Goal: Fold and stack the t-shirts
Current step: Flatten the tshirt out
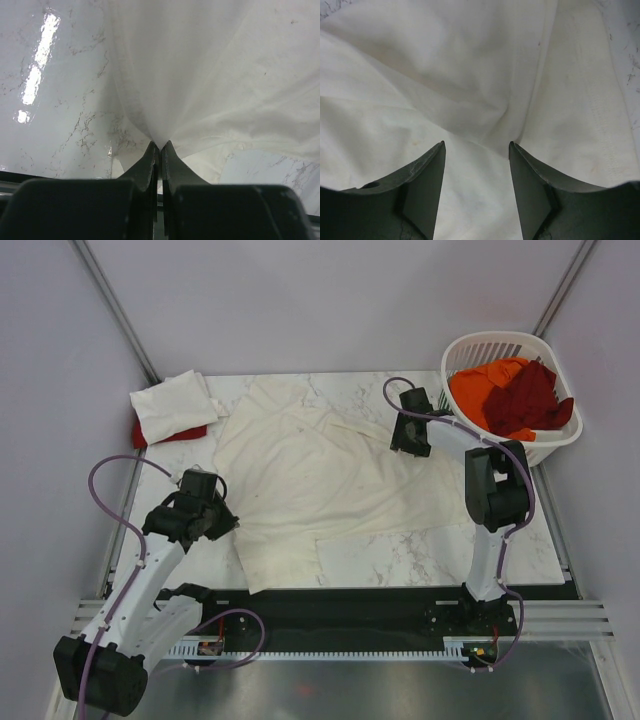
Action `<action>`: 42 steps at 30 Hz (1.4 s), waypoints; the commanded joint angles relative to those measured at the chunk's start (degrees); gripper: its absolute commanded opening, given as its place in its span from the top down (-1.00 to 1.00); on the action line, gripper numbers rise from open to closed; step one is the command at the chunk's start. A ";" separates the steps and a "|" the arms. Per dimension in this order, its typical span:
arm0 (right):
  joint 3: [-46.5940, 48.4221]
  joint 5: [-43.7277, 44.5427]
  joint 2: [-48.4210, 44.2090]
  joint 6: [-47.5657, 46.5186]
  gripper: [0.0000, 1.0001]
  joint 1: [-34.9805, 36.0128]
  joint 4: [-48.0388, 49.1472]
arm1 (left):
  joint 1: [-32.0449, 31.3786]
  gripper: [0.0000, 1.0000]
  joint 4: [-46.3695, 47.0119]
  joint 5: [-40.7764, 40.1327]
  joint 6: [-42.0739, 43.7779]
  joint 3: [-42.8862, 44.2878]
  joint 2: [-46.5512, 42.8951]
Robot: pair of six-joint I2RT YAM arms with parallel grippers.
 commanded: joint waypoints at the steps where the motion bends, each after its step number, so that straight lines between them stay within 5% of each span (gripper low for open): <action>1: 2.27 1.57 1.23 -0.09 -0.23 -0.37 1.32 | 0.25 0.95 -0.55 -1.09 -1.29 1.74 -0.12; 7: 1.40 1.92 0.45 -0.53 0.04 -1.16 1.49 | 0.25 0.95 -0.46 -1.00 -1.20 1.66 -0.04; 15: -1.59 0.43 -0.52 -1.32 1.00 -1.96 3.34 | 0.25 0.95 -0.11 -0.91 -1.11 1.66 -0.12; 27: 0.95 -1.95 -4.83 0.53 1.00 -2.66 4.31 | 0.16 0.95 -0.03 -0.56 -0.93 1.57 -0.48; 42: 39.44 1.48 20.82 4.47 1.00 -6.00 -4.65 | 0.07 0.95 -0.02 1.20 -0.67 1.65 -0.57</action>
